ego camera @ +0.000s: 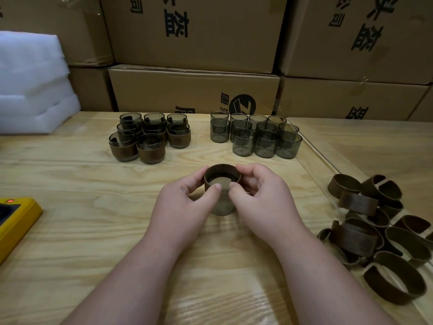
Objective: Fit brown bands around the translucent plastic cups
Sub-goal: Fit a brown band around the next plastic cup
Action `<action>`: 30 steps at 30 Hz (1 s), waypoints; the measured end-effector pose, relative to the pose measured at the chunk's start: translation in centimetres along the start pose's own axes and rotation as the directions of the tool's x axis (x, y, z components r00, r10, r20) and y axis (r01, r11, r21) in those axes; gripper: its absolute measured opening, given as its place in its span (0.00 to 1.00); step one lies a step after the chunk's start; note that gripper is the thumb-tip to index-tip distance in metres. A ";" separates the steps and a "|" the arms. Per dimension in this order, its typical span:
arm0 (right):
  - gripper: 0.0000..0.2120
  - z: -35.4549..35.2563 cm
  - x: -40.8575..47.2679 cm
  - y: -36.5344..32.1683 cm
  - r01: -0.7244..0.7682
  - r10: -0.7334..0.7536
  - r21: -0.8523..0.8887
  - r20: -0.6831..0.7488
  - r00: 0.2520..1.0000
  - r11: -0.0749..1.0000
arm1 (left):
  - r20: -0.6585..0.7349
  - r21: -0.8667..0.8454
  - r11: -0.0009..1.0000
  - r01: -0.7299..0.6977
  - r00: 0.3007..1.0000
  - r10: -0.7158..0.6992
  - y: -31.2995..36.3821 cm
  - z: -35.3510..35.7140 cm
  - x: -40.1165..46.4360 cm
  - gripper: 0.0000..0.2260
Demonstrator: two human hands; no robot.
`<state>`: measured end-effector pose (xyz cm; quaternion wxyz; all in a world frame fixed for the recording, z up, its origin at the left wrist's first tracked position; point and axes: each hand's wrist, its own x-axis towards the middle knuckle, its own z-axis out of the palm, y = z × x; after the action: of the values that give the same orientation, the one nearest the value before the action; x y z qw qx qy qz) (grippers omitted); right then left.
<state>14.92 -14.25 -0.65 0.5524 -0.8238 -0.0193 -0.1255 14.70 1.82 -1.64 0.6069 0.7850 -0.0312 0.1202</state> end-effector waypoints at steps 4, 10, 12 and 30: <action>0.20 0.2 -0.4 0.1 0.021 -0.021 0.020 -0.022 1.000 1.000 | -0.007 -0.012 1.000 0.001 1.000 -0.001 0.3 0.1 -0.3 0.24; 0.27 0.3 -0.3 0.0 0.028 -0.024 0.037 -0.106 0.994 0.999 | -0.062 0.034 0.999 -0.007 0.998 0.009 0.5 0.1 -0.2 0.24; 0.25 0.5 -0.3 -0.1 0.017 -0.008 0.080 -0.114 0.993 0.997 | -0.066 0.038 0.999 0.004 0.998 -0.001 0.4 0.2 -0.3 0.25; 0.25 0.9 0.3 0.1 -0.130 0.157 0.254 -0.090 0.983 0.959 | -0.092 0.137 0.988 0.076 0.994 -0.064 0.2 0.4 -0.1 0.25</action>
<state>15.42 -13.47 -0.97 0.6584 -0.7398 0.0555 -0.1267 14.58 1.37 -1.53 0.5549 0.8203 0.0316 0.1350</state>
